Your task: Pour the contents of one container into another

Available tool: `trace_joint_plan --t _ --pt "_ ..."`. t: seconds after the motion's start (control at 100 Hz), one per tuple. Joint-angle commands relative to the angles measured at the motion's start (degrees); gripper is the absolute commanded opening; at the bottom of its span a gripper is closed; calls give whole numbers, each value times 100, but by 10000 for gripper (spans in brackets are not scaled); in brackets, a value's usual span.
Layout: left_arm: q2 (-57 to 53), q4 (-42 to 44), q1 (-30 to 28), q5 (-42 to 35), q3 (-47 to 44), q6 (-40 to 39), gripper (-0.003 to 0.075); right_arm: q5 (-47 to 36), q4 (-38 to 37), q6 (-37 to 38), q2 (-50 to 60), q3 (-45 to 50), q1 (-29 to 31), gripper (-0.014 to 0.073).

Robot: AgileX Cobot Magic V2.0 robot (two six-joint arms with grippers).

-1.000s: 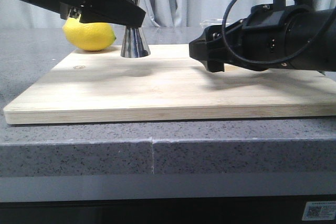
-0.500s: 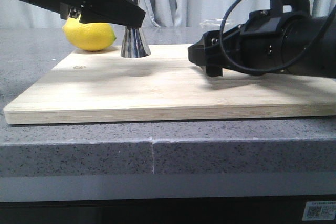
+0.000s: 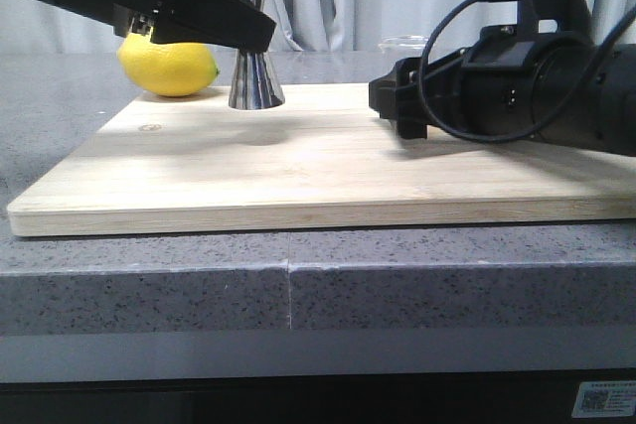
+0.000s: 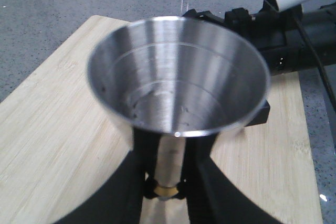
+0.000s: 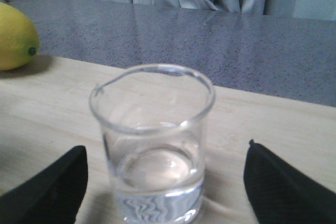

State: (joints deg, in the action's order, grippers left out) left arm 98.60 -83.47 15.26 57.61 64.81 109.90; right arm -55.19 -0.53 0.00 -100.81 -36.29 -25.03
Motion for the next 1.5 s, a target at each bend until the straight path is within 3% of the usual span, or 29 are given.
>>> trace_joint_plan --t 0.0,0.27,0.54,1.49 --pt "-303 -392 37 264 184 -30 31 -373 -14 -45 191 -203 46 552" --pt "-303 -392 37 264 184 -30 31 -349 -59 -45 191 -213 46 548" --pt "-303 -392 37 264 184 -30 31 -349 -168 -45 191 -213 46 414" --pt "-303 -392 37 349 184 -30 31 -87 -243 -45 191 -384 46 411"
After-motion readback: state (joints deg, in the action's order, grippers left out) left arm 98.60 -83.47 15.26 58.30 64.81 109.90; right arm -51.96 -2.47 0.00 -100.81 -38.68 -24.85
